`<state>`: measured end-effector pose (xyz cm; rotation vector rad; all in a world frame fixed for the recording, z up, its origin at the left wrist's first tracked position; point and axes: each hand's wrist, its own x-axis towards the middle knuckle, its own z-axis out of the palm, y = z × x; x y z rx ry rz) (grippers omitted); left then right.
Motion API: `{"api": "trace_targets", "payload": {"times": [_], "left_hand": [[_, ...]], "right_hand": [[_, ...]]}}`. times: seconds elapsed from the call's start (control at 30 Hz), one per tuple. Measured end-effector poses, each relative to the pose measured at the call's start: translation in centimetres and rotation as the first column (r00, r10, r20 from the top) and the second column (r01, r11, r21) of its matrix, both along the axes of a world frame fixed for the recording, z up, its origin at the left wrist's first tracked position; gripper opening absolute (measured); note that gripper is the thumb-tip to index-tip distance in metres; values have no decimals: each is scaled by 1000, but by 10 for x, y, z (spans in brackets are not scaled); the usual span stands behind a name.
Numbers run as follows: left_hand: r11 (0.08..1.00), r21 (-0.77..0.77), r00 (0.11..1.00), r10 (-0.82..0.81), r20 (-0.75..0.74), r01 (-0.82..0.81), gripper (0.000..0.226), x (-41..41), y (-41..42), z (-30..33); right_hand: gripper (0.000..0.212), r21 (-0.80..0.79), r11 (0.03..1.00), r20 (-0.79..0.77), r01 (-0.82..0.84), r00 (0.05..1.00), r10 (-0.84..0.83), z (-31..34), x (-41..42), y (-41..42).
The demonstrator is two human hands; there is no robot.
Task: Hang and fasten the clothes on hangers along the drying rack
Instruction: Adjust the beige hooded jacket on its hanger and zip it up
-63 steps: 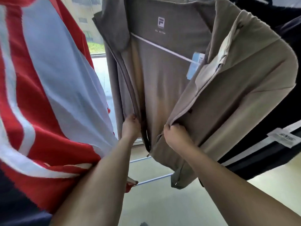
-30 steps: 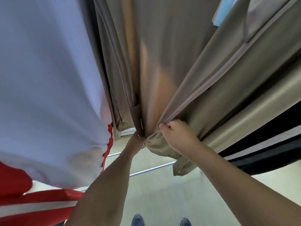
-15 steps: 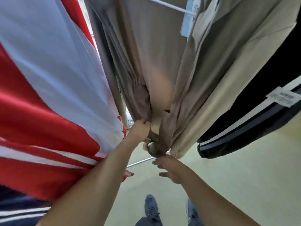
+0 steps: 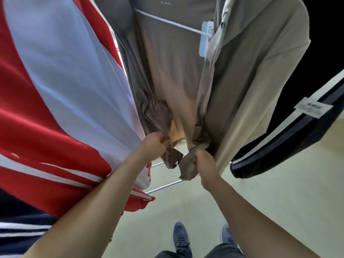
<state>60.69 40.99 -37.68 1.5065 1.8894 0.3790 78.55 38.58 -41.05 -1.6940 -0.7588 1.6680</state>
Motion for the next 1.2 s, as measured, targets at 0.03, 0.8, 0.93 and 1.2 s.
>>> {"api": "trace_targets", "payload": {"times": [0.03,0.8,0.93,1.2], "left_hand": [[998,70,999,6,-44,-3,11,0,-3,-2],[886,184,904,-426,-39,426,18,15,-47,17],[863,313,915,-347,-205,397,19,10,-39,28],[965,164,979,-200,-47,205,25,3,-18,56]], "right_hand": [[18,43,999,20,-15,1000,14,5,0,1],[24,3,996,-92,-91,992,91,44,-5,41],[16,242,947,349,-210,930,117,39,3,42],[30,95,802,185,-589,802,567,67,14,3]]}}
